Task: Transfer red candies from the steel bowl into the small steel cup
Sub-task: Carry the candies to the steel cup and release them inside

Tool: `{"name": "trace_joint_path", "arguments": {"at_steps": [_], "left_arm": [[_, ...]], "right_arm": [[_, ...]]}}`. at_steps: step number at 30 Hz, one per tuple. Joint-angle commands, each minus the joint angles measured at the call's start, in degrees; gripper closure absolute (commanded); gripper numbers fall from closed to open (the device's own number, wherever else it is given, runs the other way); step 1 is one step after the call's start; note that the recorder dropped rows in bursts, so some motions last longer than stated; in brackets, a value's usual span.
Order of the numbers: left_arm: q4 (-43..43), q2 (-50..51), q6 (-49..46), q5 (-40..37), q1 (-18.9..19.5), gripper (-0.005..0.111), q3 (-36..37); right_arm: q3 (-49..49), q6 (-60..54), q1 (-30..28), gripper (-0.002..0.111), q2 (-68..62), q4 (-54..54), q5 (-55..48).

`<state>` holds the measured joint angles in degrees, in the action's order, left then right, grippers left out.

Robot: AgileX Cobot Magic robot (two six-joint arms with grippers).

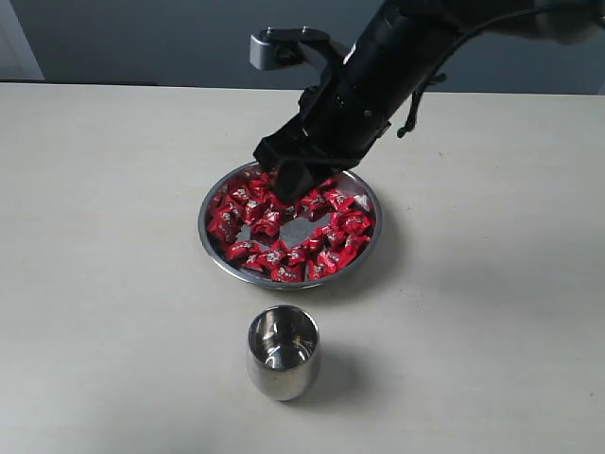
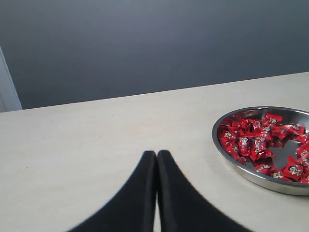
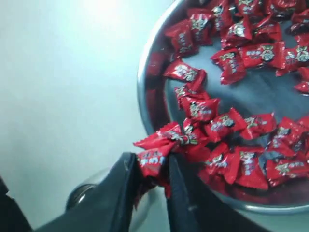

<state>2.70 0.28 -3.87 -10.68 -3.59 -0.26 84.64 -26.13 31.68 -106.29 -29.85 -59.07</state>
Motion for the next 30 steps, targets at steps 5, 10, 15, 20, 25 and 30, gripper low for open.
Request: {"name": "trace_joint_path", "arguments": {"at_steps": [5,10,15,20,25,30], "left_arm": [[0.0,-0.3,0.0,0.4,0.0,0.105,0.3],[0.1,-0.3,0.0,0.4,0.0,0.105,0.3],[0.1,-0.3,0.0,0.4,0.0,0.105,0.3],[0.1,-0.3,0.0,0.4,0.0,0.105,0.3],[0.1,-0.3,0.0,0.4,0.0,0.105,0.3],[0.1,-0.3,0.0,0.4,0.0,0.105,0.3]], "right_arm": [[-12.3,-1.1,5.2,0.108,9.5,-0.2,1.2],[-17.1,-1.1,8.4,0.108,9.6,-0.3,4.9],[-19.8,-1.1,10.2,0.108,9.6,-0.4,6.7],[-20.0,-1.1,10.3,0.107,9.6,-0.2,7.3],[-20.0,-1.2,10.3,0.078,9.6,0.0,7.2],[-20.0,-1.2,10.3,0.069,9.6,0.0,7.3]]}}
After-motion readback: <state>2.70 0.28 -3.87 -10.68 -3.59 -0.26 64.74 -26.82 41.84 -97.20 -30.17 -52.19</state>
